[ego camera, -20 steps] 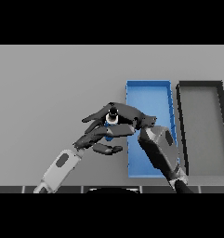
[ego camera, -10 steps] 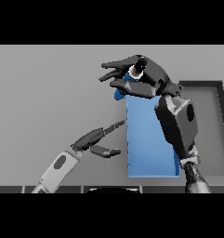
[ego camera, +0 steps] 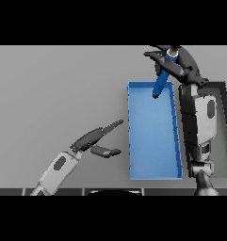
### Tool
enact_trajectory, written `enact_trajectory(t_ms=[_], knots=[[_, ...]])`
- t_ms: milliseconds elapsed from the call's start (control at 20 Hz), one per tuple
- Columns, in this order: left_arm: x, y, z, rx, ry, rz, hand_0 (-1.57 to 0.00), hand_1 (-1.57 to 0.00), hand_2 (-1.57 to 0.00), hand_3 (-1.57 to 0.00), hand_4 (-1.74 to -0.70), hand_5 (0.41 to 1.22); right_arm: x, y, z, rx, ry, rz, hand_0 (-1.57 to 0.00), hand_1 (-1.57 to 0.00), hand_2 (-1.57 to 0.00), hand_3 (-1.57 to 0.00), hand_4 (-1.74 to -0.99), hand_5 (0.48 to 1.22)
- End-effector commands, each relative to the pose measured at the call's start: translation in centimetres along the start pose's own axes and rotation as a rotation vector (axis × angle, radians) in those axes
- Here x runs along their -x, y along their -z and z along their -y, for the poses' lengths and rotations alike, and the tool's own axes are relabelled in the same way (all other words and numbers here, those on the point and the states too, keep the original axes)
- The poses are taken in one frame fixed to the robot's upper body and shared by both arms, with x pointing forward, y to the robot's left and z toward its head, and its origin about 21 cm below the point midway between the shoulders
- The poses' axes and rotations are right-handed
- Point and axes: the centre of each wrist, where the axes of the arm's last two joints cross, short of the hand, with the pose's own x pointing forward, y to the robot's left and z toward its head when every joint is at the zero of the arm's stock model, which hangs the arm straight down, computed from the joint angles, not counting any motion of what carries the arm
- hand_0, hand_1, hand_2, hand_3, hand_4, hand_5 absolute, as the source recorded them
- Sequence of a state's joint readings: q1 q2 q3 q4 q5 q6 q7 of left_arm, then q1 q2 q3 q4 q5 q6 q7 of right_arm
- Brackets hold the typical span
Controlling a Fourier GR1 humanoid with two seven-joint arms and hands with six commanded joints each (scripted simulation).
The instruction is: Pick up the blue pipe and place it into the blue bin.
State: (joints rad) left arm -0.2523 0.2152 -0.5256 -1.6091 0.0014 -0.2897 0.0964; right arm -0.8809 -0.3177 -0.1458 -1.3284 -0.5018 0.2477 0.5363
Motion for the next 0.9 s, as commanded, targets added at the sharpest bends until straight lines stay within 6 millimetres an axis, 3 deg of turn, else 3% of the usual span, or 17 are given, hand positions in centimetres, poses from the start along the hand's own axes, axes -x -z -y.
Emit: enact_trajectory(t_ms=[0, 350, 450, 500, 650, 750, 800, 850], knots=[[0.2, -0.3, -0.2, 0.002, 0.000, 0.004, 0.00, 0.00, 0.00, 0.00, -0.83, 0.462, 1.2, -0.4, 0.5, 0.018, 0.009, -0.034, -1.57, -1.57, -1.57, -1.57, -1.499, 1.221], [-0.2, -0.6, 0.2, 0.003, -0.005, 0.000, 0.00, 0.00, 0.00, 0.00, -0.83, 0.470, 9.4, -4.0, 2.1, 0.237, 0.052, -0.351, -1.57, -1.57, -1.57, -1.57, -1.499, 1.221], [0.2, -0.5, 0.4, 0.006, -0.004, -0.010, 0.00, 0.00, 0.00, 0.00, -0.83, 0.470, 10.9, -5.3, 2.1, 0.248, 0.037, -0.424, -1.57, -1.57, -1.57, -1.08, -1.586, 1.221], [0.1, -0.2, 0.5, 0.006, -0.006, -0.013, 0.00, 0.00, 0.00, 0.00, -0.83, 0.471, 11.7, -5.9, 2.0, 0.242, 0.023, -0.469, -1.57, -1.57, -1.57, -1.18, -1.569, 1.221], [-0.2, -0.1, 0.3, 0.004, 0.000, -0.002, 0.00, 0.00, 0.00, 0.00, -0.83, 0.475, 13.5, -6.5, 1.3, 0.240, 0.001, -0.576, -1.57, -1.57, -1.57, -0.69, -1.653, 1.205], [-0.2, 0.1, 0.1, 0.001, 0.009, -0.013, 0.00, 0.00, 0.00, 0.00, -0.83, 0.474, 14.9, -7.0, 0.9, 0.265, 0.010, -0.663, -1.57, -1.57, -1.57, -1.01, -1.583, 1.199], [-0.4, 0.1, 0.3, 0.001, 0.003, 0.002, 0.00, 0.00, 0.00, 0.00, -0.83, 0.474, 15.5, -7.0, 0.9, 0.285, 0.055, -0.715, -1.46, -1.38, -1.33, -0.81, -1.534, 1.190], [-0.5, 0.1, 0.3, 0.004, 0.000, -0.001, 0.00, 0.00, 0.00, 0.00, -0.83, 0.476, 15.6, -7.0, 1.0, 0.289, 0.079, -0.755, -1.17, -1.11, -1.07, -0.65, -1.477, 1.178]])
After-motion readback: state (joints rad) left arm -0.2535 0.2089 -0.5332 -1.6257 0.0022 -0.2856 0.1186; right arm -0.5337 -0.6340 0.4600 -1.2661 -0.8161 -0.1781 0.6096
